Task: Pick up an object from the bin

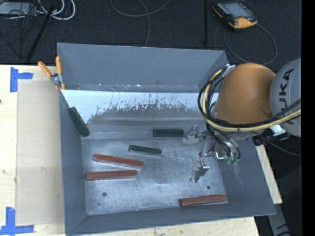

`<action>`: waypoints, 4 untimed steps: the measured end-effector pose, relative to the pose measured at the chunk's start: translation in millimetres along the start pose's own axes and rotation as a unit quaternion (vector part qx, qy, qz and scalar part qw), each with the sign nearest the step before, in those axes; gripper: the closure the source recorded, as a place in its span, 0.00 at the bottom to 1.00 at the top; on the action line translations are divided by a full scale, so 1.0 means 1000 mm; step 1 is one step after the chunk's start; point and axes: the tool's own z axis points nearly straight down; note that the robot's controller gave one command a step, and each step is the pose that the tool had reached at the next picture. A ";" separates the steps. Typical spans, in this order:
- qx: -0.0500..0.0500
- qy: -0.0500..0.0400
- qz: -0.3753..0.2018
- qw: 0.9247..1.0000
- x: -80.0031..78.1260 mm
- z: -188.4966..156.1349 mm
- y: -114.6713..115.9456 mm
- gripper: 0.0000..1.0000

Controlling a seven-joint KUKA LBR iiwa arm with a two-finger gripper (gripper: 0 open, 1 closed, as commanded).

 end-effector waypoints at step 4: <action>0.000 -0.010 -0.111 0.994 -0.033 0.125 0.112 1.00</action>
Offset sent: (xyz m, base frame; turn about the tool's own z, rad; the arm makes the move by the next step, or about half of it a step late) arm 0.0180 0.0645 -0.0670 0.0371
